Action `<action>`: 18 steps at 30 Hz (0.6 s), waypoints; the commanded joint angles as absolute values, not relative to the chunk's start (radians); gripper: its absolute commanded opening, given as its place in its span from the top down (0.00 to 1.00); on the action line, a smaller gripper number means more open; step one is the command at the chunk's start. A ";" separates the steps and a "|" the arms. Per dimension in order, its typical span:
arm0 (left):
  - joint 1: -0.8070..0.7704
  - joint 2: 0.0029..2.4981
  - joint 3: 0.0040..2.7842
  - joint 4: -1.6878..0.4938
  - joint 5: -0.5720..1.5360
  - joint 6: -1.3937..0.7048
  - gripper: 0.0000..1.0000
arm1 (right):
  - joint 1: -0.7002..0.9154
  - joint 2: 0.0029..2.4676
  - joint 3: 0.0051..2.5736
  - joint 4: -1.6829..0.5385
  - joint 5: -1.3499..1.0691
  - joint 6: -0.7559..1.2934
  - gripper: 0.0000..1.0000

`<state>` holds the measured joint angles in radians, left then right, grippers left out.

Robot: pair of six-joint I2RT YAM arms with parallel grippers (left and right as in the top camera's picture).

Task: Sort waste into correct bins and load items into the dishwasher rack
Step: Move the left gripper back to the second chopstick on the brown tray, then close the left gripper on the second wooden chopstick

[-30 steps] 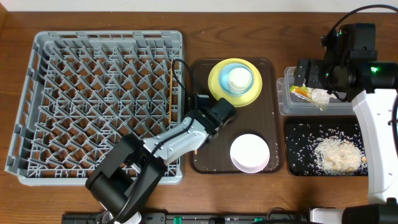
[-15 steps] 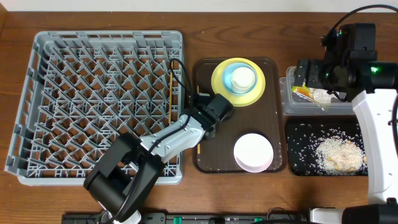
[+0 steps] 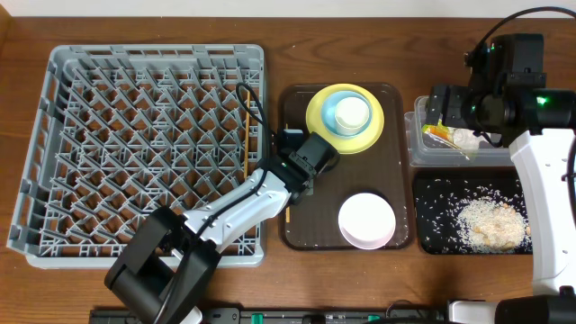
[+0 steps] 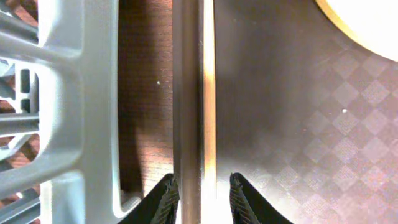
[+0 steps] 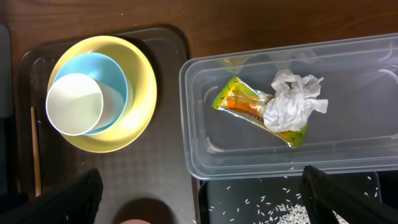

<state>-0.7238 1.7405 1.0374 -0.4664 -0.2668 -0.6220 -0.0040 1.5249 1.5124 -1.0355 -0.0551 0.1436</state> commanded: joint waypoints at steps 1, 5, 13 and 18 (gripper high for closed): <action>-0.726 1.777 1.038 -0.463 -0.262 -0.635 0.69 | 0.003 1.529 1.514 -1.037 -0.053 0.130 0.01; -0.726 1.818 1.038 -0.451 -0.262 -0.653 0.69 | 0.003 1.529 1.514 -1.037 -0.053 0.130 0.01; -0.726 1.863 1.038 -0.426 -0.222 -0.653 0.69 | 0.003 1.529 1.514 -1.037 -0.053 0.130 0.01; -0.726 1.863 1.038 -0.424 -0.207 -0.653 0.69 | 0.003 1.529 1.515 -1.037 -0.053 0.130 0.01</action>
